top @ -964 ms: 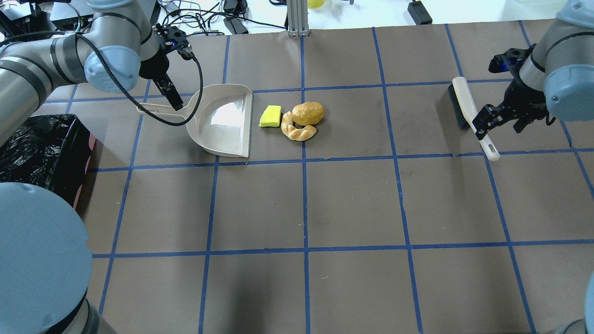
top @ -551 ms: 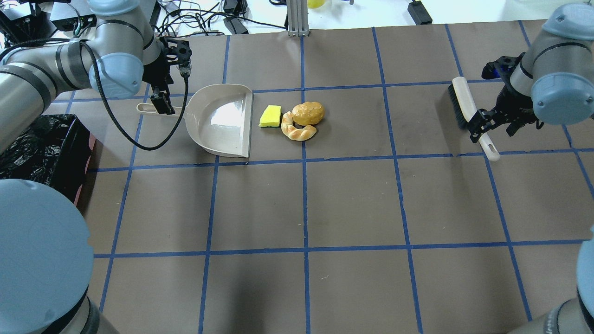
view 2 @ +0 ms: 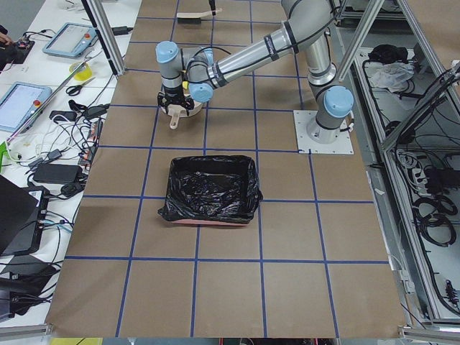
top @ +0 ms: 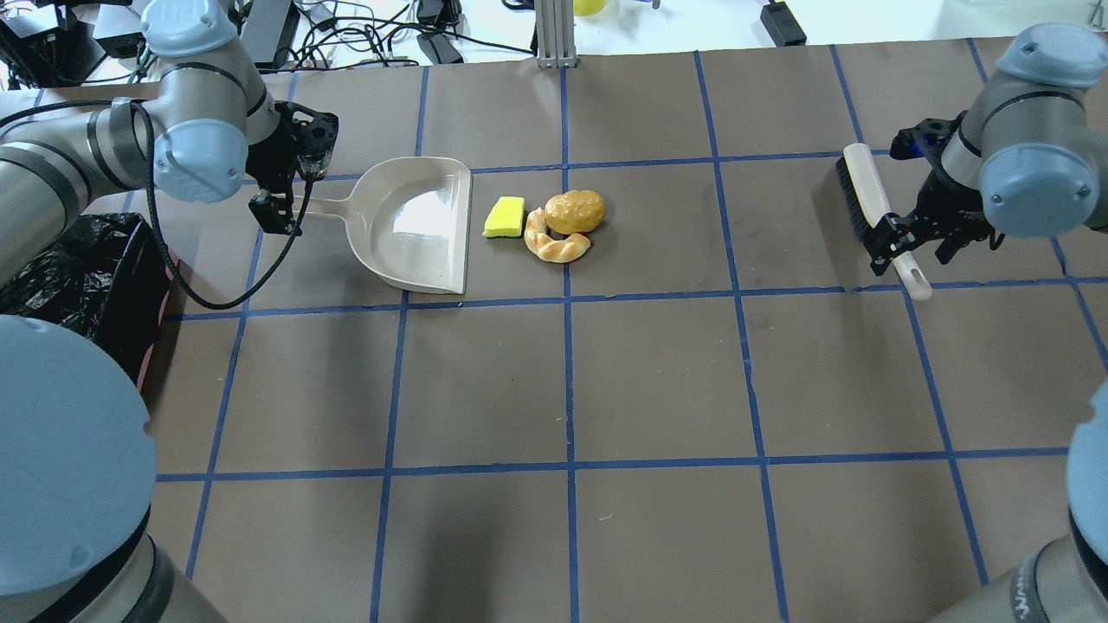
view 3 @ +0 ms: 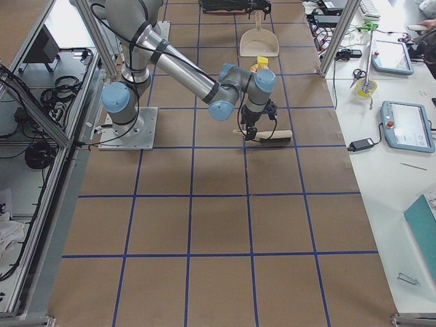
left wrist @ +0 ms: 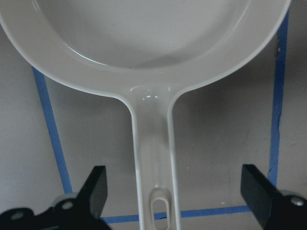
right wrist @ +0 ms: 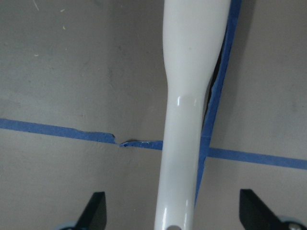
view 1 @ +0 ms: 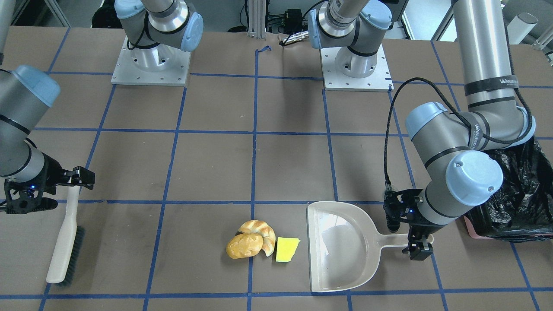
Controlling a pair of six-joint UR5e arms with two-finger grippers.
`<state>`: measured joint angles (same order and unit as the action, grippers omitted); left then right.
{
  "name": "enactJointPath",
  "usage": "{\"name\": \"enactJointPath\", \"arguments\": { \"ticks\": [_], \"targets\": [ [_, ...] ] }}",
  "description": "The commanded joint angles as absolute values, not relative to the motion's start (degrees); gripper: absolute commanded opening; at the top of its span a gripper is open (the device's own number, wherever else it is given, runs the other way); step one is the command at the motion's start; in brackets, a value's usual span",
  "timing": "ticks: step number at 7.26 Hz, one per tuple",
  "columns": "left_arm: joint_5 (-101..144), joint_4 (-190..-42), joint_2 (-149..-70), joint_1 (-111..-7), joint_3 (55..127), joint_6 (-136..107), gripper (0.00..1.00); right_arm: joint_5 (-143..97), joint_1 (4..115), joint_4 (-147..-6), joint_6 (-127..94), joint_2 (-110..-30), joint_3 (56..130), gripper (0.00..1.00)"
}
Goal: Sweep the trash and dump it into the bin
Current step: 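Close the left gripper on the dustpan handle while the right grasps the brush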
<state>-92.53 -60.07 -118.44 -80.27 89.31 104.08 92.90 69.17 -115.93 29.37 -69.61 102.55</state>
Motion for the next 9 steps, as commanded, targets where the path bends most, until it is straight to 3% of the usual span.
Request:
{"name": "enactJointPath", "arguments": {
  "ticks": [1,2,6,7,8,9],
  "targets": [
    [-88.69,-56.97,-118.48,-78.76,90.43,98.75,1.0,92.9,69.17,-115.93,29.36,-68.91,102.57,0.89],
    [-88.59,-55.3,-118.65,-78.66,91.4,98.96,1.0,92.9,69.17,-115.93,29.27,-68.73,102.57,0.72],
    [-88.86,-53.0,-120.14,-78.66,92.64,98.62,1.0,93.51,69.17,-115.84,29.0,-68.73,102.57,0.7],
    [-88.68,-52.91,-120.23,-78.66,92.55,98.53,0.94,93.52,69.17,-115.84,29.0,-68.64,102.48,0.6],
    [-88.68,-52.91,-120.23,-78.58,92.29,98.87,0.66,93.52,69.17,-115.84,29.0,-68.56,102.57,0.48],
    [-88.68,-52.82,-120.23,-78.57,92.29,98.7,0.31,93.52,69.17,-115.84,28.92,-68.29,102.48,0.29]
  ]
}}
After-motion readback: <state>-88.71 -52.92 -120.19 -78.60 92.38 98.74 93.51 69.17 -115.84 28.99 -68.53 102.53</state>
